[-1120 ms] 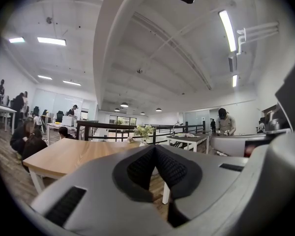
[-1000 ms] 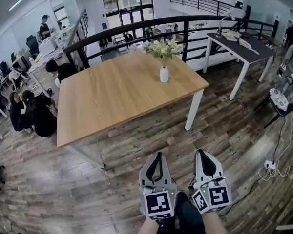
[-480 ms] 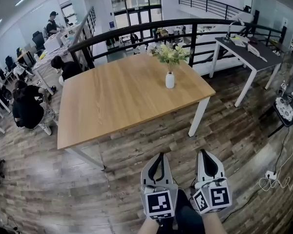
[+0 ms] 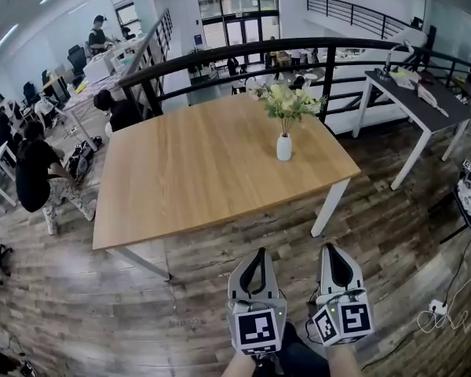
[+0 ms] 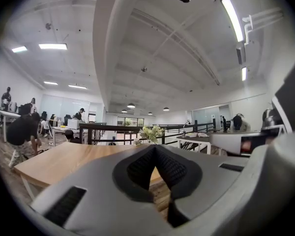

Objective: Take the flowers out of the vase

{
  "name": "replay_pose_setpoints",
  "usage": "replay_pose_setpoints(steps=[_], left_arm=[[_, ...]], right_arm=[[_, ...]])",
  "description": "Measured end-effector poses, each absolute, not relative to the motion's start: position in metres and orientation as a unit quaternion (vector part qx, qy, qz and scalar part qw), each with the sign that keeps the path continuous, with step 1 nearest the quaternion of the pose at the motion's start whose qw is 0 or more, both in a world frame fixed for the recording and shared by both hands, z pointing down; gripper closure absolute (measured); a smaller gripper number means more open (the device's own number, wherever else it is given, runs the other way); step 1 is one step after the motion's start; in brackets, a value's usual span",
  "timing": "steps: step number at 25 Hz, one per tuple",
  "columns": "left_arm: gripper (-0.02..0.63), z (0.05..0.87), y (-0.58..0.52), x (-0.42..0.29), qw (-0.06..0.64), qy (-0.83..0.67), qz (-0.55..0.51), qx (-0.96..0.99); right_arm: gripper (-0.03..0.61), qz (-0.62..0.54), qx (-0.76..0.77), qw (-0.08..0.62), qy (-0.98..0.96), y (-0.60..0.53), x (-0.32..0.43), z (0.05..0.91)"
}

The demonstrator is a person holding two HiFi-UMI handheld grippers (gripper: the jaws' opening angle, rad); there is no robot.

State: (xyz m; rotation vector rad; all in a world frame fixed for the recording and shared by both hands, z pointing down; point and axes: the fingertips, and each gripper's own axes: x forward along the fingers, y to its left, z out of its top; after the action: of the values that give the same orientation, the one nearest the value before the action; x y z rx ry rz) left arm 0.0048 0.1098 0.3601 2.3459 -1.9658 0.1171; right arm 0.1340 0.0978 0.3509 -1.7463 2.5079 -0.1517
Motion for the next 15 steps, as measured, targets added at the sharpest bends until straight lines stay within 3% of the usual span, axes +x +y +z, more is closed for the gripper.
replay_pose_setpoints(steps=[15], left_arm=[[0.598,0.356,0.033,0.044,0.031,-0.666,0.039,0.744]], right_arm=[[0.583,-0.052,-0.542,0.053,0.837,0.014,0.173,0.345]])
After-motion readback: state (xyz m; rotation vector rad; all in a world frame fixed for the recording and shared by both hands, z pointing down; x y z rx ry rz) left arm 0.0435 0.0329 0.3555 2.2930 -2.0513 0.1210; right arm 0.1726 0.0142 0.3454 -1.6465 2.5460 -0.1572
